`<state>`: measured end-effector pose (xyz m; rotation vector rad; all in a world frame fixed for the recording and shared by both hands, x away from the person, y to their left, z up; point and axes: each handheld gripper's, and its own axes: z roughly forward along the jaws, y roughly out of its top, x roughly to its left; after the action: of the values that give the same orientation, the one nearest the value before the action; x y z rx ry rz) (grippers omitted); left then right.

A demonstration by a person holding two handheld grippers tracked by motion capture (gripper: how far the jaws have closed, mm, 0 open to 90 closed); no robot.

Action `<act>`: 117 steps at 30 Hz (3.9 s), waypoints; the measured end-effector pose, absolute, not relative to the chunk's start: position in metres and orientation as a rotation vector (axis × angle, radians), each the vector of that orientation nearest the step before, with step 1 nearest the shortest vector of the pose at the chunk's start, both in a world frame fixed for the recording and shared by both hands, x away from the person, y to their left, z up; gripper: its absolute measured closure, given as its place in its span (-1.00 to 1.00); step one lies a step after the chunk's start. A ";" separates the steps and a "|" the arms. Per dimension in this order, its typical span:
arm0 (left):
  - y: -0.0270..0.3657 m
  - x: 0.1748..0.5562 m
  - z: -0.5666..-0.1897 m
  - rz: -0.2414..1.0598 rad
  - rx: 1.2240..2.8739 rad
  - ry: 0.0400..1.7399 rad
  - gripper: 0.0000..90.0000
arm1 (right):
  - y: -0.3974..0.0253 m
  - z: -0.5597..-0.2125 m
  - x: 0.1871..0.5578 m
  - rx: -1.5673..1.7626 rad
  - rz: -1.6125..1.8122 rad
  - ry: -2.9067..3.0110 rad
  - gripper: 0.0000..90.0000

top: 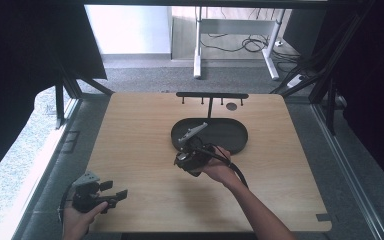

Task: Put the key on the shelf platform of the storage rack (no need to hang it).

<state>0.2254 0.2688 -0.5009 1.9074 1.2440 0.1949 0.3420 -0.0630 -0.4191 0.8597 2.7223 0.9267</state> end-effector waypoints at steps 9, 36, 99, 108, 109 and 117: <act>0.269 0.225 -0.500 0.196 1.905 1.245 -0.46 | -0.068 -0.408 0.347 0.871 0.934 2.694 0.11; 0.271 0.225 -0.499 0.196 1.898 1.251 -0.46 | -0.086 -0.389 0.369 0.949 0.928 2.612 0.11; 0.273 0.225 -0.501 0.196 1.897 1.257 -0.46 | -0.121 -0.436 0.461 1.270 0.755 2.435 0.11; 0.273 0.225 -0.500 0.198 1.897 1.256 -0.46 | -0.118 -0.449 0.466 1.267 0.734 2.408 0.11; 0.273 0.225 -0.501 0.197 1.898 1.256 -0.46 | -0.118 -0.450 0.466 1.264 0.728 2.406 0.11; 0.273 0.225 -0.501 0.194 1.898 1.257 -0.46 | -0.119 -0.465 0.468 1.280 0.696 2.399 0.11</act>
<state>0.2254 0.2727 -0.5008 1.8983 1.2573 0.1940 0.4682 -0.1185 -0.4651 1.2799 2.3991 0.6956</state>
